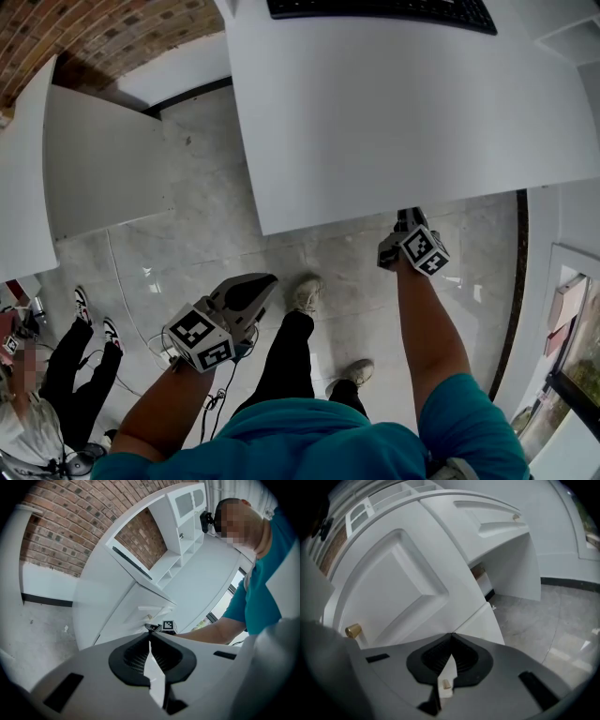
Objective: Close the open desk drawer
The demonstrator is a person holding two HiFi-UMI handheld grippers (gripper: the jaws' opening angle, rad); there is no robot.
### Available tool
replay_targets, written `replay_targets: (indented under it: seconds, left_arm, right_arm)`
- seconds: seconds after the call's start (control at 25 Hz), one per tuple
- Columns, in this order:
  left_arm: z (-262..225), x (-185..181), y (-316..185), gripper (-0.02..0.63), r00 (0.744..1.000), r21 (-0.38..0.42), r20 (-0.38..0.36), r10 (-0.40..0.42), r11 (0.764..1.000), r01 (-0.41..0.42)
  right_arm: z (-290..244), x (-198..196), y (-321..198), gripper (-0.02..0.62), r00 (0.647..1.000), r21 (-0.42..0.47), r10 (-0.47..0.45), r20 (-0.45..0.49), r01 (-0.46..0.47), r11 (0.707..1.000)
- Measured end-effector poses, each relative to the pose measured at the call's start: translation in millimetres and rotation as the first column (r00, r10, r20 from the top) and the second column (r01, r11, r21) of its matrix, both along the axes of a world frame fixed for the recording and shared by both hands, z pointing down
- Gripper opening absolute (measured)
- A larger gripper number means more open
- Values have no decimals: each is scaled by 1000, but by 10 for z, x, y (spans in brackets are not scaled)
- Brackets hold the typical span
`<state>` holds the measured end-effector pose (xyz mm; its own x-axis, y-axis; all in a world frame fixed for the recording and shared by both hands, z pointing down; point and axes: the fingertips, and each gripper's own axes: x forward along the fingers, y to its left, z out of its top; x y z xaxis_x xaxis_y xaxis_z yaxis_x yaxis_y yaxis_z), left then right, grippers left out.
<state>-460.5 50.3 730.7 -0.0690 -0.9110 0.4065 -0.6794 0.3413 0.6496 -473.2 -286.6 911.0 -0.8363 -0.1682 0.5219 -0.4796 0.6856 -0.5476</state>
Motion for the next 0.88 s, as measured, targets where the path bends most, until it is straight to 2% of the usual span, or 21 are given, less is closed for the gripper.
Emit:
replay_targets:
  seconds: [0.12, 0.2, 0.32, 0.4, 0.48, 0.56, 0.6, 0.64, 0.76, 0.88]
  left_arm:
    - [0, 14, 23, 25, 1000, 3, -7, -1, 1000, 1]
    - [7, 17, 40, 25, 1000, 5, -13, -3, 1000, 3]
    - [7, 14, 54, 25, 1000, 8, -18, -7, 1000, 7]
    - [4, 34, 50, 25, 1000, 10, -22, -5, 1000, 5]
    - [1, 55, 46, 25, 1000, 13, -25, -1, 1000, 1]
    - [-2, 59, 44, 25, 1000, 17, -23, 5, 1000, -5]
    - [-5, 59, 43, 25, 1000, 18, -20, 8, 1000, -8]
    - [-7, 61, 42, 25, 1000, 19, -17, 12, 1000, -11]
    - [-17, 69, 46, 25, 1000, 18, -13, 16, 1000, -16]
    - [-51, 80, 50, 25, 1000, 18, -7, 13, 1000, -13]
  right_arm:
    - [-17, 7, -12, 21, 994, -128, 82, 68, -72, 989]
    - [-18, 8, -16, 21, 979, -242, 162, 126, -128, 962]
    - [-5, 5, -25, 21, 930, -407, 305, 205, -202, 891]
    - [15, 21, -29, 21, 881, -494, 407, 241, -249, 833]
    - [61, 53, -42, 21, 829, -559, 493, 265, -285, 779]
    - [103, 65, -55, 21, 796, -593, 538, 276, -300, 748]
    - [104, 58, -60, 21, 797, -590, 536, 278, -299, 750]
    - [84, 43, -64, 21, 809, -574, 517, 280, -290, 766]
    - [29, 23, -47, 21, 874, -502, 416, 250, -250, 828]
    - [16, 41, 41, 21, 941, -409, 284, 182, -190, 892]
